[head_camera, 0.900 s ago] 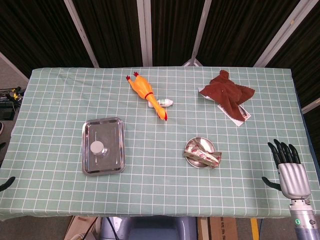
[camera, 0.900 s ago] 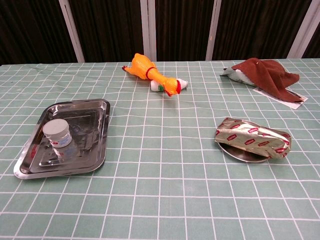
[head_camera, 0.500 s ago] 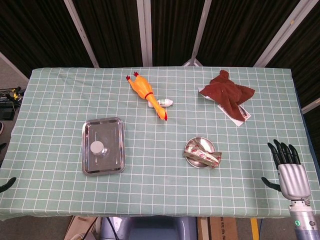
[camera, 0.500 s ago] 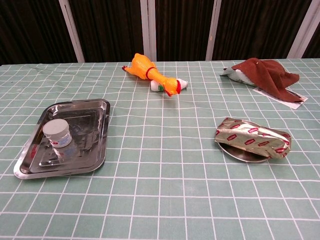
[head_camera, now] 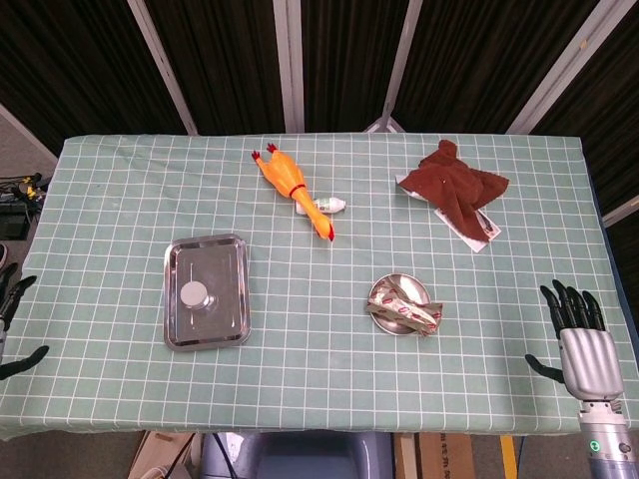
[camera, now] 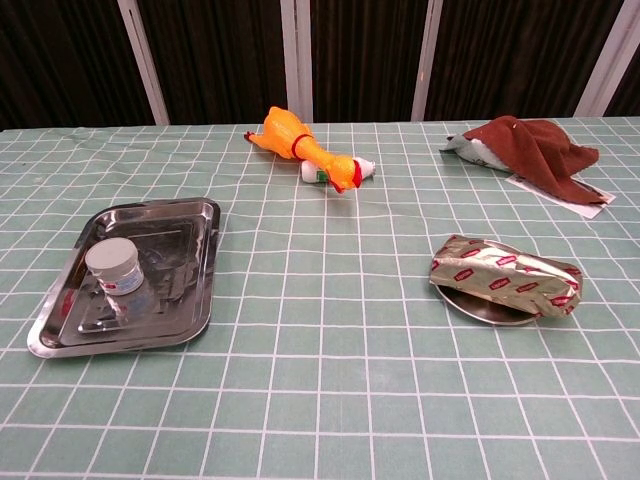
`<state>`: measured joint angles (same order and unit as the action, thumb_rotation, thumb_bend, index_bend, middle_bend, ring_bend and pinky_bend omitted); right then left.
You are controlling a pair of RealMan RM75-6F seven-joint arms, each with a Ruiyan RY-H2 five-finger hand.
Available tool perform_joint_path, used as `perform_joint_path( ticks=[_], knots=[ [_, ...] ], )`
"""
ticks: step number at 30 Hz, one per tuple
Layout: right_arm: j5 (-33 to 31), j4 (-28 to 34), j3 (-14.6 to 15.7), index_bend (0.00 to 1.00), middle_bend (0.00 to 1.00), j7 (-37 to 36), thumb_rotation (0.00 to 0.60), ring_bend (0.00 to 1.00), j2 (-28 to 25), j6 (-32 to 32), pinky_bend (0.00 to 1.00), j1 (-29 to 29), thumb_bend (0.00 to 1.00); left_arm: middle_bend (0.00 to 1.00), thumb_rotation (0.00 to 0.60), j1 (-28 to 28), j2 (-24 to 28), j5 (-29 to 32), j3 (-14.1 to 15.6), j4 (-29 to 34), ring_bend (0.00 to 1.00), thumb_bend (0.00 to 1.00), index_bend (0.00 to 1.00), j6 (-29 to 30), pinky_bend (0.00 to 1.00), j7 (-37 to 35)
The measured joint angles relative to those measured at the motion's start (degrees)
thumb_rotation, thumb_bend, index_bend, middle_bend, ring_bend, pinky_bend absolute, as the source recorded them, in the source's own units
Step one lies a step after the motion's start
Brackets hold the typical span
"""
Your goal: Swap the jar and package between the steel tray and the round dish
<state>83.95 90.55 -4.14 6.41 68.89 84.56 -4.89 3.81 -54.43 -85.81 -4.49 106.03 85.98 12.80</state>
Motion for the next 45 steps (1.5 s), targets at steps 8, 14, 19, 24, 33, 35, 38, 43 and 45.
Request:
perform_joint_path(
  ticks=[8,14,19,24,33,35,38,43,45],
  knots=[
    [-0.82,1.09,-0.1,0.0,0.03,3.19,0.6,0.0,0.67,0.65,0.0,0.54,0.09,0.02,0.6,11.64,5.65,13.86,-3.84,11.6,0.0,0.03,0.15,-17.81,0.03,15.03],
    [-1.42,1.77,-0.38,0.0,0.03,4.4,0.6,0.0,0.71,1.64,0.0,1.17,0.09,0.05,0.6,23.06,6.14,30.33,-5.68,14.42,0.0,0.03,0.15,-28.37,0.07,22.21],
    [-1.97,1.97,-0.81,0.0,0.03,4.83,0.6,0.0,0.7,2.32,0.0,1.54,0.09,0.07,0.6,30.53,2.09,38.29,-5.3,13.55,0.0,0.03,0.15,-31.09,0.09,29.69],
    [-2.49,1.74,-1.01,0.0,0.03,5.2,0.6,0.0,0.98,2.03,0.0,1.53,0.09,0.08,0.6,34.77,-4.3,43.44,-3.67,10.62,0.02,0.03,0.15,-30.49,0.11,33.76],
    [-3.35,1.22,-1.37,0.0,0.03,5.28,0.6,0.0,1.36,1.46,0.0,1.4,0.09,0.09,0.6,37.86,-12.52,44.74,-0.95,1.82,0.05,0.07,0.16,-29.31,0.17,32.91],
    [-3.49,1.22,-1.47,0.0,0.03,5.25,0.6,0.0,1.42,1.48,0.0,1.42,0.09,0.1,0.6,38.08,-13.8,43.9,-0.54,0.25,0.05,0.08,0.17,-29.4,0.17,31.64],
    [-3.73,1.19,-1.55,0.0,0.03,5.22,0.6,0.0,1.56,1.38,0.0,1.43,0.09,0.11,0.6,38.46,-15.18,42.88,0.18,-1.46,0.06,0.09,0.17,-29.88,0.18,30.62],
    [-3.99,0.96,-1.6,0.0,0.03,5.24,0.6,0.0,1.89,1.15,0.0,1.38,0.09,0.16,0.6,38.92,-17.31,41.05,1.1,-4.08,0.1,0.12,0.19,-30.71,0.21,28.84],
    [-4.17,0.91,-1.68,0.0,0.03,5.28,0.6,0.0,2.02,1.14,0.0,1.39,0.09,0.17,0.6,39.0,-17.94,40.51,1.38,-4.94,0.11,0.13,0.19,-30.87,0.22,28.25]
  ],
)
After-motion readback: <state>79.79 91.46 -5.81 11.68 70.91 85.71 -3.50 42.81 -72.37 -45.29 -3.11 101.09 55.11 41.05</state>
